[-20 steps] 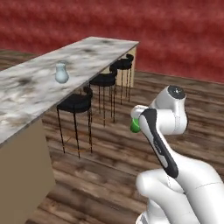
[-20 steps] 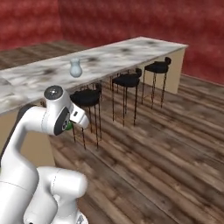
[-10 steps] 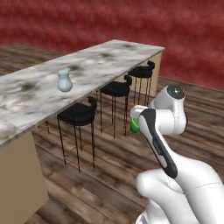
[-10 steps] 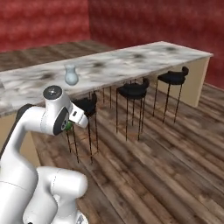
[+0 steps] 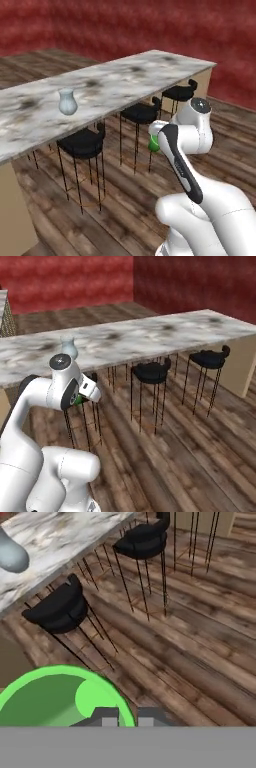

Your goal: Place the pitcher and cup on the dining counter for serving.

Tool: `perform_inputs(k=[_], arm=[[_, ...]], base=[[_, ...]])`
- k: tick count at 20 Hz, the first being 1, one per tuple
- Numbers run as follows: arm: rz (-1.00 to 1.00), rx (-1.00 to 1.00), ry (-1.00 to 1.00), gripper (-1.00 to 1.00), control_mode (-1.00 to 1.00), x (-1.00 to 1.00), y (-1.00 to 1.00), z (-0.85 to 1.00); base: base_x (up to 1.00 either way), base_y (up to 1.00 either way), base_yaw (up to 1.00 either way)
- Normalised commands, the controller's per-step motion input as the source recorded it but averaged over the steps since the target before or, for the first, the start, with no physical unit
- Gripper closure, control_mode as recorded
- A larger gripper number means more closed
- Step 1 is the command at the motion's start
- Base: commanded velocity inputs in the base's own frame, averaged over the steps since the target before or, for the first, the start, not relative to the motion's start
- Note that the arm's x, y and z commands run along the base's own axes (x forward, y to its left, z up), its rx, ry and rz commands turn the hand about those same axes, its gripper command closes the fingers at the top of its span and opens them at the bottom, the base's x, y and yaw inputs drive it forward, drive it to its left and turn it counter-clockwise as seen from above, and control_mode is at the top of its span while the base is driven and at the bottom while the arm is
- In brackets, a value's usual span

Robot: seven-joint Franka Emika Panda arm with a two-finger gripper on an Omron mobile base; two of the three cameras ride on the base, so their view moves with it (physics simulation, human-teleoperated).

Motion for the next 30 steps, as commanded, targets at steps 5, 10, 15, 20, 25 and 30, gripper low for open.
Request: perform_inputs(k=[5,10,15,20,25,30], arm=[[0.0,0.0,0.0,1.0,1.0,0.0,0.0,0.0],[0.0,0.0,0.0,1.0,1.0,0.0,0.0,0.0],[0.0,0.0,0.0,1.0,1.0,0.0,0.0,0.0],[0.0,0.0,0.0,1.0,1.0,0.0,0.0,0.0],[0.0,0.0,0.0,1.0,1.0,0.0,0.0,0.0],[0.0,0.0,0.04,1.0,-1.0,0.32,0.12,0.0]], base=[[1.0,-0.92,0.39],[1.0,-0.91,0.41],[1.0,-0.81,0.43],[1.0,-0.79,0.42],[0.75,-0.33,0.38],[0.44,0.13,0.09]])
